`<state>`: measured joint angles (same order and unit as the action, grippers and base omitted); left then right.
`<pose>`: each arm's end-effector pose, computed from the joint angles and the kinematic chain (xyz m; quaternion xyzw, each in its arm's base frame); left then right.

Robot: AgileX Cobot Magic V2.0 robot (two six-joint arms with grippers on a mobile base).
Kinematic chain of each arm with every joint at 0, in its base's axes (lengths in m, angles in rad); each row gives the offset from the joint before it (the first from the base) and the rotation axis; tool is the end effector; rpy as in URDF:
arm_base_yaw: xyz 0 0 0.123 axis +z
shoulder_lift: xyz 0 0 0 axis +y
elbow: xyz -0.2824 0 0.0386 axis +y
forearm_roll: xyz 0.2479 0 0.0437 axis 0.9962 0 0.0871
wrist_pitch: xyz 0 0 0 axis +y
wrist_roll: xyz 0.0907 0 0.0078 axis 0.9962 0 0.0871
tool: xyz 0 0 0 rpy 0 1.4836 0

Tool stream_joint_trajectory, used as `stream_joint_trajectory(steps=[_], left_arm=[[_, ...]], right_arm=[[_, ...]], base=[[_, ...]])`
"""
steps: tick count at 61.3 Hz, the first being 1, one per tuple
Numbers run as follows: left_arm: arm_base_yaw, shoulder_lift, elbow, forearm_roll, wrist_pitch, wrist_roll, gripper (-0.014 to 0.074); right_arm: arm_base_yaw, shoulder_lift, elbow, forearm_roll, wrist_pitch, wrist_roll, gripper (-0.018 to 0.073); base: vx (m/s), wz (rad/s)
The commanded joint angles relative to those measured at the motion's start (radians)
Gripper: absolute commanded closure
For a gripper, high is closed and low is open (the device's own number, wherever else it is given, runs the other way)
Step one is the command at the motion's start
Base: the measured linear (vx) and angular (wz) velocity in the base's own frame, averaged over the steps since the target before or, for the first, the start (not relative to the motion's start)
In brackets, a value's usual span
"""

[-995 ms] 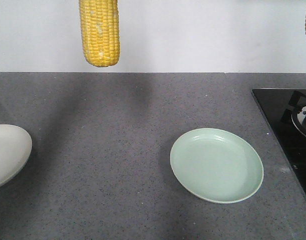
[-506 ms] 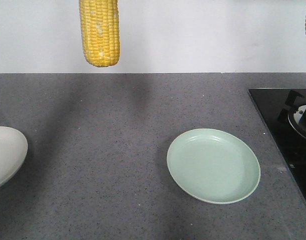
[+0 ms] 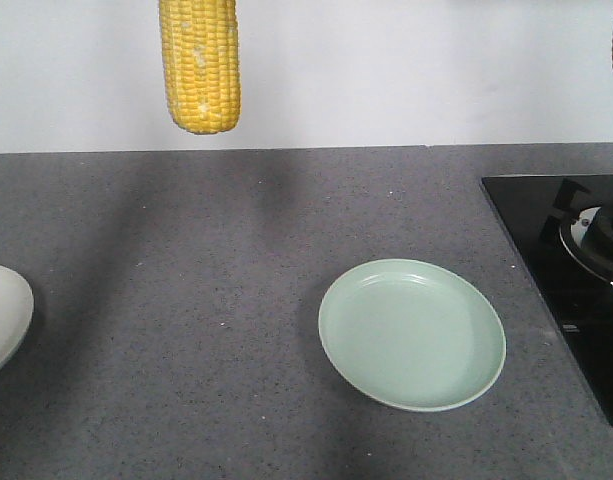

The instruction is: Distribute corn equally

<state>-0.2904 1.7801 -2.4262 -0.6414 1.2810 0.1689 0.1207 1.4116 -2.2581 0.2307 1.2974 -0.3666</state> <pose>0.3052 -0.1457 0.5407 0.2559 0.7900 -0.3351 0.4450 0.2041 0.0450 0.5915 -0.2335 0.7847 0.0389 0.5729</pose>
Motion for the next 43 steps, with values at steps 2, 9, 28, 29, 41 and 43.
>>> stream_joint_trajectory(steps=[2, 9, 28, 29, 41, 43], left_arm=[[-0.001, -0.043, -0.026, -0.037, -0.029, -0.003, 0.0603], [-0.001, -0.043, -0.026, -0.037, -0.029, -0.003, 0.0603], [-0.001, -0.043, -0.026, -0.037, -0.029, -0.003, 0.0603], [-0.001, -0.043, -0.026, -0.037, -0.029, -0.003, 0.0603], [-0.001, -0.043, -0.026, -0.037, -0.029, -0.003, 0.0603], [-0.001, -0.043, -0.026, -0.037, -0.029, -0.003, 0.0603]], right_arm=[[-0.004, -0.015, -0.016, 0.004, -0.020, -0.006, 0.0564], [-0.004, -0.015, -0.016, 0.003, -0.020, -0.006, 0.0564], [-0.004, -0.015, -0.016, 0.004, -0.020, -0.006, 0.0564], [-0.004, -0.015, -0.016, 0.004, -0.020, -0.006, 0.0564], [-0.004, -0.015, -0.016, 0.004, -0.020, -0.006, 0.0564], [-0.004, -0.015, -0.016, 0.004, -0.020, -0.006, 0.0564]], base=[[0.00, -0.01], [0.00, 0.00], [0.00, 0.00], [0.00, 0.00], [0.00, 0.02], [0.00, 0.04]])
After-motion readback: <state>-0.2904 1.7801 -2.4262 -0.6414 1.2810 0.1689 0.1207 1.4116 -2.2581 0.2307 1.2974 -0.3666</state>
